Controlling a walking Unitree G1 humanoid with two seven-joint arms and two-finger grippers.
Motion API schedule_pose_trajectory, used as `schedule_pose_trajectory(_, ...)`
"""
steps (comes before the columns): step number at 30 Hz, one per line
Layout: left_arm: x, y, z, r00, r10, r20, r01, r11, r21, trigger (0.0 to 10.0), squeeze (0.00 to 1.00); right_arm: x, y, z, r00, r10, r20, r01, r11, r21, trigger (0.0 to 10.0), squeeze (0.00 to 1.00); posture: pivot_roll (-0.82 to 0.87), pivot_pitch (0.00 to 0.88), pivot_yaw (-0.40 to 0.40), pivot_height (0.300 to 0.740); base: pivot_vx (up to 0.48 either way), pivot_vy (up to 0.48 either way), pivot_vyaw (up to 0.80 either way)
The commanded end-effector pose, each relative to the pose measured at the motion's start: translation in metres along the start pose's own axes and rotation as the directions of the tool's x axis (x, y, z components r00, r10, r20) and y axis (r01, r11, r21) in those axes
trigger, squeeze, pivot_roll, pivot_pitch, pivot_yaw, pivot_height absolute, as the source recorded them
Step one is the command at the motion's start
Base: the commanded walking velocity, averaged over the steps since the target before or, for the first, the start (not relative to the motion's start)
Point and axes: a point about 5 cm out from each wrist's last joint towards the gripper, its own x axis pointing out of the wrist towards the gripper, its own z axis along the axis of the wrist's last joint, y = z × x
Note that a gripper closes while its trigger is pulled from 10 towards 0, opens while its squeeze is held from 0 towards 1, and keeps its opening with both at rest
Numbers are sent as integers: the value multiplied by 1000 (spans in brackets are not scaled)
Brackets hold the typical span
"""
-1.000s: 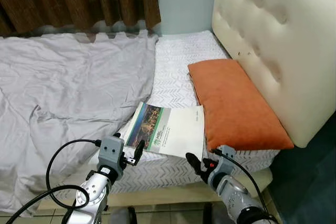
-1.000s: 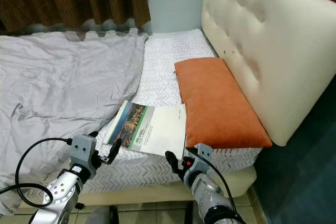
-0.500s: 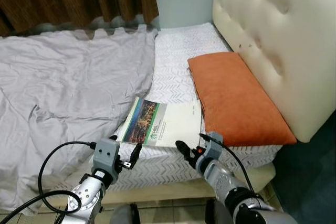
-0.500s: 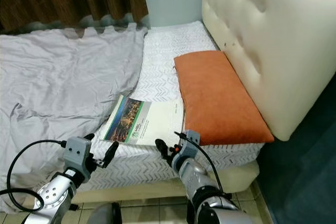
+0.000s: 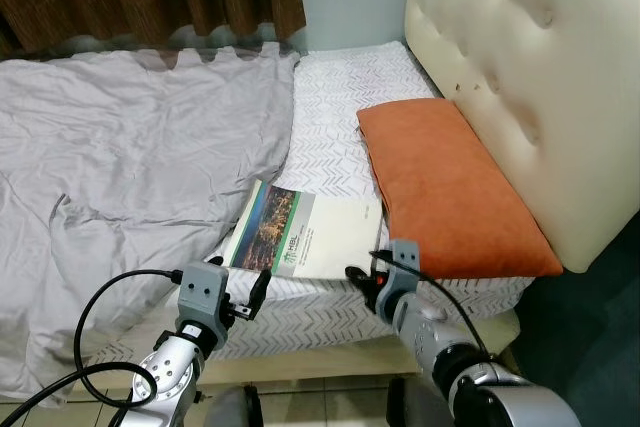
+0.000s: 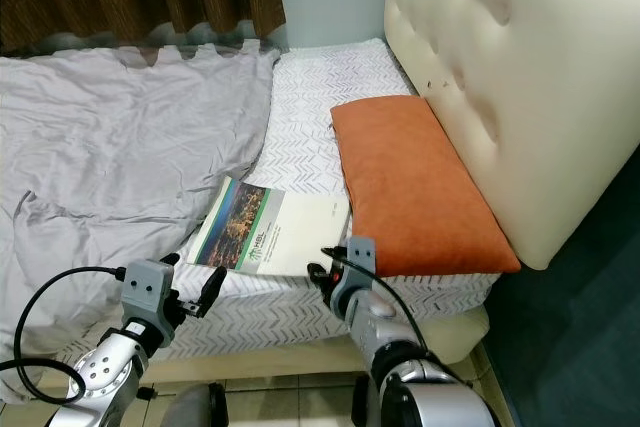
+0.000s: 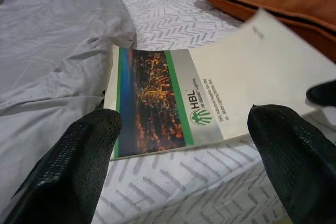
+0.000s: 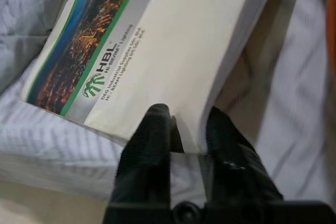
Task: Clean up the room
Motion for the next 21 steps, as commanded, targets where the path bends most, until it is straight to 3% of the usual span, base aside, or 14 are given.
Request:
schedule_pose_trajectory(1, -2, 2, 0, 1000, 14, -8, -14, 1000, 0, 10000, 0, 1, -4, 12, 999, -28, 19, 30, 995, -98, 0, 0, 111, 71, 5, 584, 0, 0, 0)
schedule_pose_trajectory(9, -2, 1, -1, 1000, 13, -12, -13, 1000, -2, 10000, 0, 1, -10, 20, 998, -67, 3, 65, 963, -261, 0, 0, 113, 77, 5, 584, 0, 0, 0)
schedule_pose_trajectory(10, -2, 0, -1, 1000, 13, -15, -13, 1000, -2, 10000, 0, 0, -12, 16, 996, -85, -26, 72, 945, -320, 2392, 0, 113, 79, 4, 584, 0, 0, 0)
schedule_pose_trajectory(11, -2, 0, -1, 1000, 13, -17, -13, 1000, -1, 10000, 0, 0, -13, 14, 994, -98, -45, 76, 930, -360, 2392, 0, 113, 79, 4, 584, 0, 0, 0)
schedule_pose_trajectory(12, -3, 0, -1, 1000, 13, -18, -13, 1000, -1, 10000, 0, -1, -14, 12, 992, -110, -54, 77, 902, -424, 10000, 0, 113, 79, 4, 584, 0, 0, 0)
schedule_pose_trajectory(13, -3, 0, -1, 1000, 13, -18, -13, 1000, -1, 10000, 0, -1, -15, 11, 992, -116, -55, 77, 883, -463, 10000, 0, 113, 79, 4, 584, 0, 0, 0)
schedule_pose_trajectory(14, -2, 0, -2, 1000, 14, -19, -14, 1000, -2, 10000, 0, -1, -15, 12, 993, -109, -52, 68, 861, -503, 10000, 384, 116, 80, 1, 584, 0, 0, 0)
schedule_pose_trajectory(16, -2, -1, -2, 1000, 14, -19, -14, 1000, -2, 10000, 0, -1, -15, 12, 993, -104, -51, 61, 847, -528, 10000, 384, 116, 80, 1, 584, 0, 0, 0)
schedule_pose_trajectory(17, -2, -1, -2, 1000, 14, -20, -14, 1000, -3, 10000, 0, -2, -15, 11, 993, -92, -77, 38, 850, -526, 10000, 1000, 116, 80, 1, 584, 0, 0, 0)
schedule_pose_trajectory(21, -2, -2, -2, 1000, 13, -21, -13, 1000, -5, 10000, 0, -3, -17, 8, 987, -51, -150, -30, 868, -495, 10000, 1000, 116, 80, 1, 584, 0, 0, 0)
